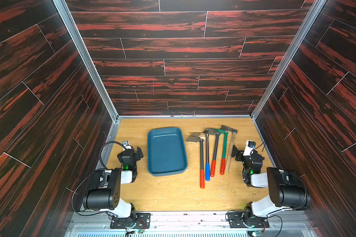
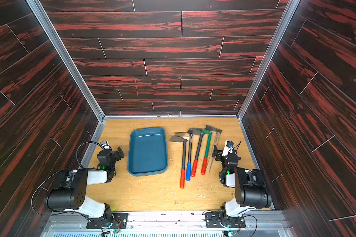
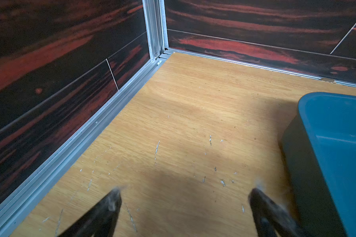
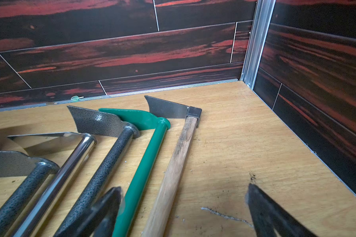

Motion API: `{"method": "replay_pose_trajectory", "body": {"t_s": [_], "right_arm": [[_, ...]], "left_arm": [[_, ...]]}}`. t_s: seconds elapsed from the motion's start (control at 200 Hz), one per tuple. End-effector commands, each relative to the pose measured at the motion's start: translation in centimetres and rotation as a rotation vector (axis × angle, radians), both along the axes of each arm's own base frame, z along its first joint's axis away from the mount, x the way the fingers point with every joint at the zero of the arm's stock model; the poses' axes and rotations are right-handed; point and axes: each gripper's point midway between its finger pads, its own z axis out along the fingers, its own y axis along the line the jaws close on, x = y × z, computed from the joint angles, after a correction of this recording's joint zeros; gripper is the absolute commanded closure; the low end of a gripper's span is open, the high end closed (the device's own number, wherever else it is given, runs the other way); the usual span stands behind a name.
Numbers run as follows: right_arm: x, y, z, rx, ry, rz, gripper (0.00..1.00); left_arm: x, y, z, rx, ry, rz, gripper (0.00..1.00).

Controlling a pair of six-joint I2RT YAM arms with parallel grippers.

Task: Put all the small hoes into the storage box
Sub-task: Pick up the hoe from the center of the board.

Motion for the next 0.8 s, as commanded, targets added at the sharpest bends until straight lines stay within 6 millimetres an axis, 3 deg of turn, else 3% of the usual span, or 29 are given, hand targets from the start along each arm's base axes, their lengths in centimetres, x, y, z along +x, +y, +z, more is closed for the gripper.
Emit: {"method": "replay_pose_trajectory", "body": {"t_s": [0.0,0.486,0.671,0.797], "right_arm": [[0.4,-0.1,0.0,-0.001,0.002,0.001,0.02],[0.3,-0.1,0.1,-0.001,-0.002,0.002,0.02],[-0.9,0.1,0.8,-0.007,-0.067,0.009,0.02],[-0.7,-0.1,0.6,-0.003,-0.051,-0.006,0.01]], "left_arm": [[0.4,0.1,0.9,0.014,-0.024,0.003,0.00],[0.3,-0.1,1.0,0.013,-0.033,-0.006,0.00],[-1.8,0.2,1.6,0.017,-0.137,0.022,0.00],[-1.4,0.6,1.7,0.015,-0.125,0.043,0.00]]}}
